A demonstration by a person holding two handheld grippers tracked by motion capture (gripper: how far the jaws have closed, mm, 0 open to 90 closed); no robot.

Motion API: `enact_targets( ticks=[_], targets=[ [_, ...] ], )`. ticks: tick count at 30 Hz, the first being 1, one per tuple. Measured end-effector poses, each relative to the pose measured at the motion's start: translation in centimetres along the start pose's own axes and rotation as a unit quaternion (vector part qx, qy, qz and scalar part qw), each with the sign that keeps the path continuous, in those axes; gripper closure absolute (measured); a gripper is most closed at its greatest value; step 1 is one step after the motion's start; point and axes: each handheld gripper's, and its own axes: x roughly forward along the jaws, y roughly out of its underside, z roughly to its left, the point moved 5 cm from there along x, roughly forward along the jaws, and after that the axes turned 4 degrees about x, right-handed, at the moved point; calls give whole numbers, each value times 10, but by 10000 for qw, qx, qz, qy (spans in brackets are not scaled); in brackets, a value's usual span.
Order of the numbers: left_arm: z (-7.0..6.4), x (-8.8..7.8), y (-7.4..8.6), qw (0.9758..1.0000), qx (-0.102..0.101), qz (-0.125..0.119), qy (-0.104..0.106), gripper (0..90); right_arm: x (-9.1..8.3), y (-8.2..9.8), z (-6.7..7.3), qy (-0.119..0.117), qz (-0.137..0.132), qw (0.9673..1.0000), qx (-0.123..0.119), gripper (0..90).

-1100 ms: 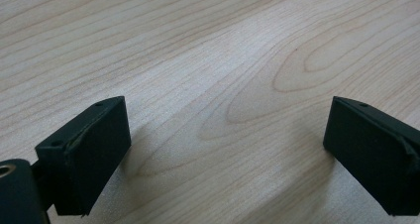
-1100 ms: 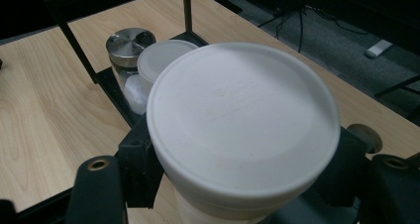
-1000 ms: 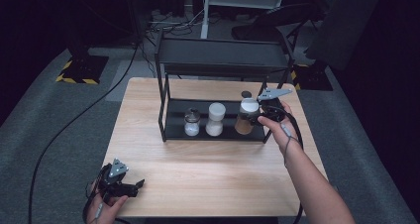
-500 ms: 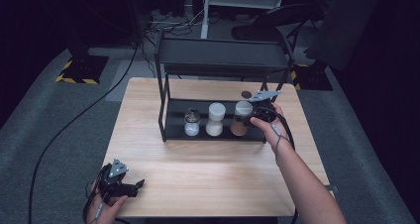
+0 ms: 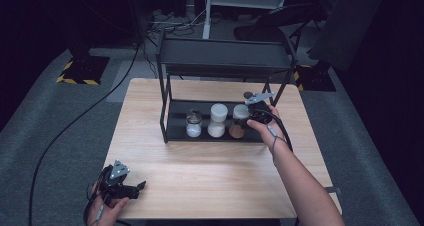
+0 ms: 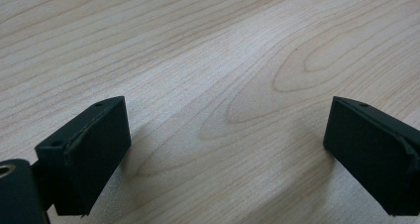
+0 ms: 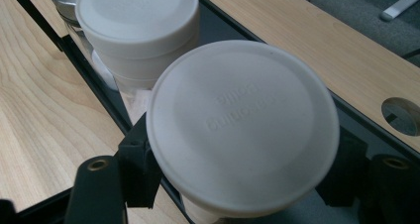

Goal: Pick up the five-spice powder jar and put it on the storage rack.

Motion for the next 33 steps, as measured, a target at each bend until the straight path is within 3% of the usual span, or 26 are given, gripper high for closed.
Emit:
enact_targets(
  ticks=[8,13,16,23,33],
  targets=[
    [0,0,0,10000,1,1,0,36,4,0,-2,32,127,9999,19,334],
    [0,0,0,10000,3,0,0,36,4,8,-8,-27,-4,9998,216,332],
    [0,0,0,10000,2,0,0,36,1,9,-9,-17,-102,9996,276,271],
    [0,0,0,10000,3,0,0,36,-17,7,-6,70,-381,9986,347,127],
    [0,0,0,10000,5,0,0,35,-55,12,7,86,-605,9981,36,91]
  ],
)
